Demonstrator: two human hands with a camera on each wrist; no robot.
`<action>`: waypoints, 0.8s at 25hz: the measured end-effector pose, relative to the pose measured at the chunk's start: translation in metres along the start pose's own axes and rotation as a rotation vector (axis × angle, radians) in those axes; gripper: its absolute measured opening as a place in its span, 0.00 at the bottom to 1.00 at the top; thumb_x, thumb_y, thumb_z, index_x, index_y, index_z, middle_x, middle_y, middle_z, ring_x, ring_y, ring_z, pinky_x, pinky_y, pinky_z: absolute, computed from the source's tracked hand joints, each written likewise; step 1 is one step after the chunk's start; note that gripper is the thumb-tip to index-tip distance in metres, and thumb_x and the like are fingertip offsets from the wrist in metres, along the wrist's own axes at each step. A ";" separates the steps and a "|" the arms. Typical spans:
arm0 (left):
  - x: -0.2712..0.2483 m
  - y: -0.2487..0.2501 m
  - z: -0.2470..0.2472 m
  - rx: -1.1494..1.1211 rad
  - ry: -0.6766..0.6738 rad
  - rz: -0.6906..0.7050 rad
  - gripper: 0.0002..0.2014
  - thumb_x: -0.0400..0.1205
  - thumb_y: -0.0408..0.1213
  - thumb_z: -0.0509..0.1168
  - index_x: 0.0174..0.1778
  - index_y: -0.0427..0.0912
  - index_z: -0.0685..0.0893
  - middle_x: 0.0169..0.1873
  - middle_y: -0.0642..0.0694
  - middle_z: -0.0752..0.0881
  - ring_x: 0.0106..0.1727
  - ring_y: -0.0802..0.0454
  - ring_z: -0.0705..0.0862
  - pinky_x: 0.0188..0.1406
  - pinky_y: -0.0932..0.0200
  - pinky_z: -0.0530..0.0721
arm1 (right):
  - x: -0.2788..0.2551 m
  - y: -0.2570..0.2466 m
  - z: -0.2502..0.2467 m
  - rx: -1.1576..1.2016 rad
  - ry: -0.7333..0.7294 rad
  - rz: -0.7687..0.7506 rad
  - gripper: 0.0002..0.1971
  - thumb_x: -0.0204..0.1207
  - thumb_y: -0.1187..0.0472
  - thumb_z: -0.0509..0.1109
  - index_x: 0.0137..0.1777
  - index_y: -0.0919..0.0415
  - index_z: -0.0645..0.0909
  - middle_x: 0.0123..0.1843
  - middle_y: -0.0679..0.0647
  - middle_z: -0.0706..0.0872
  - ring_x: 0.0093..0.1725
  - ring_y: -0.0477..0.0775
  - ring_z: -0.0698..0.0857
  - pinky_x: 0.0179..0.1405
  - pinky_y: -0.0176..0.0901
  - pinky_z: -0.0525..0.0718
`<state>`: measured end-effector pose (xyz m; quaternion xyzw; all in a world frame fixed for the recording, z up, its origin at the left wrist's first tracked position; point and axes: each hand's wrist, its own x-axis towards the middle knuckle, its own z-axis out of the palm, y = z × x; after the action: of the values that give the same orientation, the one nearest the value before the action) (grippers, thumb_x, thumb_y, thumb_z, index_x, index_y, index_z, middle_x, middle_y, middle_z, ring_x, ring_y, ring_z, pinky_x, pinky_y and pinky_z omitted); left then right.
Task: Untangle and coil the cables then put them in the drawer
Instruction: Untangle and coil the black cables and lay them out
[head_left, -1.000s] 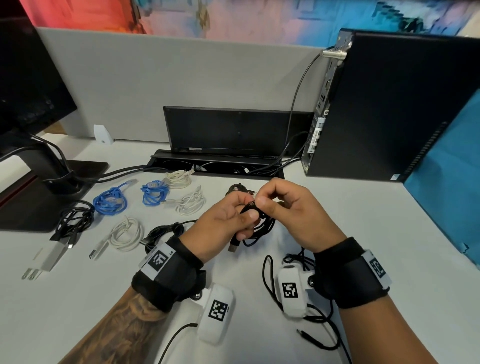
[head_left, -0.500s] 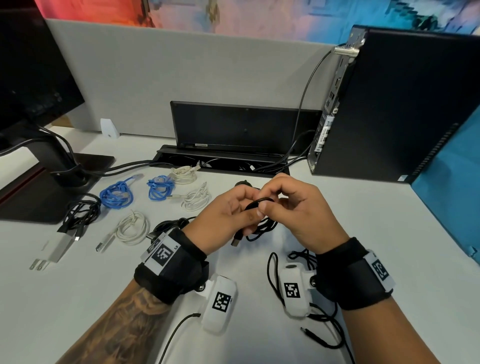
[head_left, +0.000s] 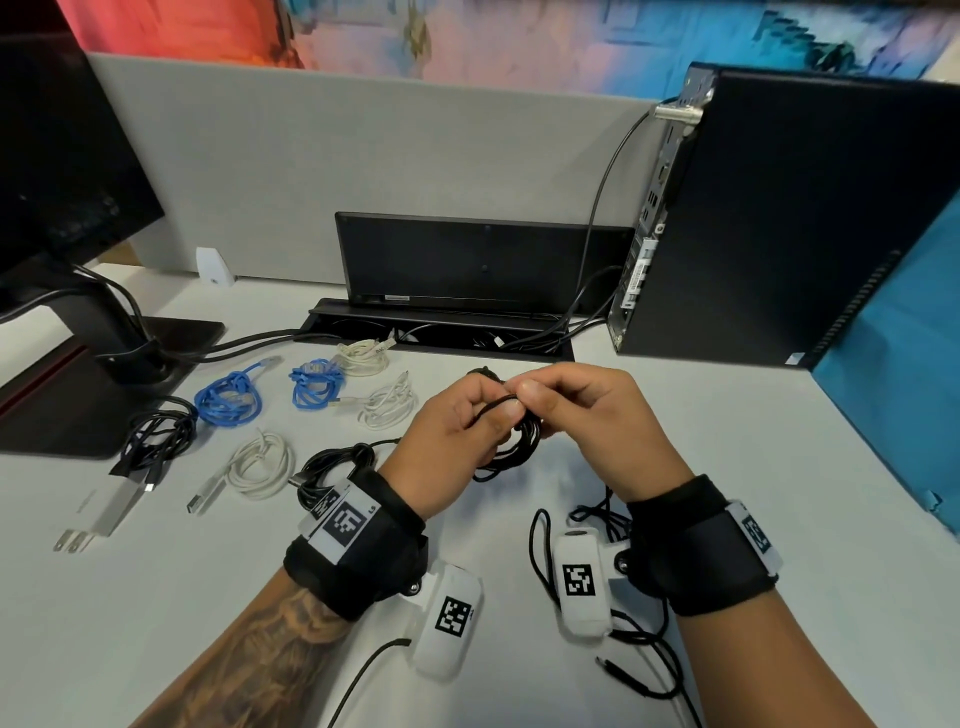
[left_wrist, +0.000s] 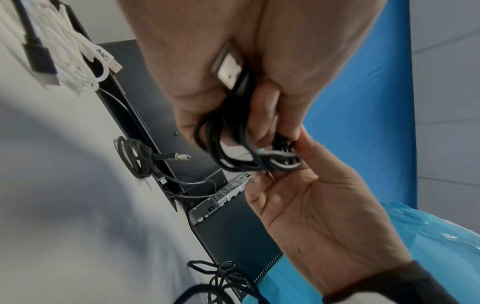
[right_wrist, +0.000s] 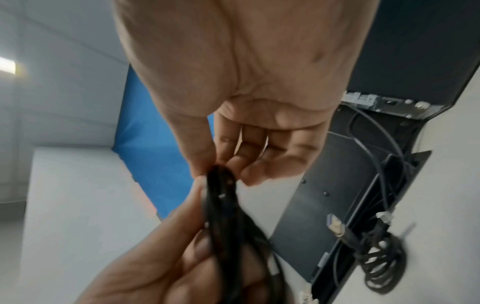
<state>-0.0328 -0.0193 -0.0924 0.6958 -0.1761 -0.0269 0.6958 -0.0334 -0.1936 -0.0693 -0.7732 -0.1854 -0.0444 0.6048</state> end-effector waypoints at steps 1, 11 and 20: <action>-0.001 0.001 0.000 -0.038 -0.005 -0.033 0.06 0.86 0.37 0.65 0.53 0.39 0.77 0.24 0.57 0.75 0.24 0.60 0.68 0.25 0.68 0.69 | 0.000 -0.001 0.000 -0.037 0.017 -0.014 0.06 0.84 0.63 0.71 0.49 0.59 0.90 0.45 0.49 0.92 0.43 0.45 0.87 0.46 0.40 0.84; 0.002 0.006 0.006 -0.068 -0.004 -0.045 0.14 0.87 0.39 0.60 0.61 0.32 0.81 0.29 0.57 0.74 0.27 0.58 0.70 0.28 0.69 0.70 | 0.000 -0.006 0.009 -0.043 0.203 0.045 0.12 0.88 0.56 0.65 0.47 0.57 0.88 0.31 0.50 0.79 0.32 0.45 0.76 0.35 0.33 0.77; 0.001 0.013 0.006 0.027 -0.105 0.014 0.12 0.85 0.40 0.61 0.60 0.39 0.79 0.34 0.61 0.82 0.31 0.65 0.77 0.32 0.70 0.75 | 0.003 -0.018 0.001 -0.152 0.451 -0.094 0.12 0.87 0.59 0.67 0.44 0.60 0.88 0.32 0.50 0.83 0.34 0.45 0.79 0.39 0.37 0.78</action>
<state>-0.0360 -0.0248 -0.0797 0.7015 -0.2177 -0.0563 0.6762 -0.0371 -0.1886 -0.0526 -0.7776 -0.0775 -0.2576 0.5683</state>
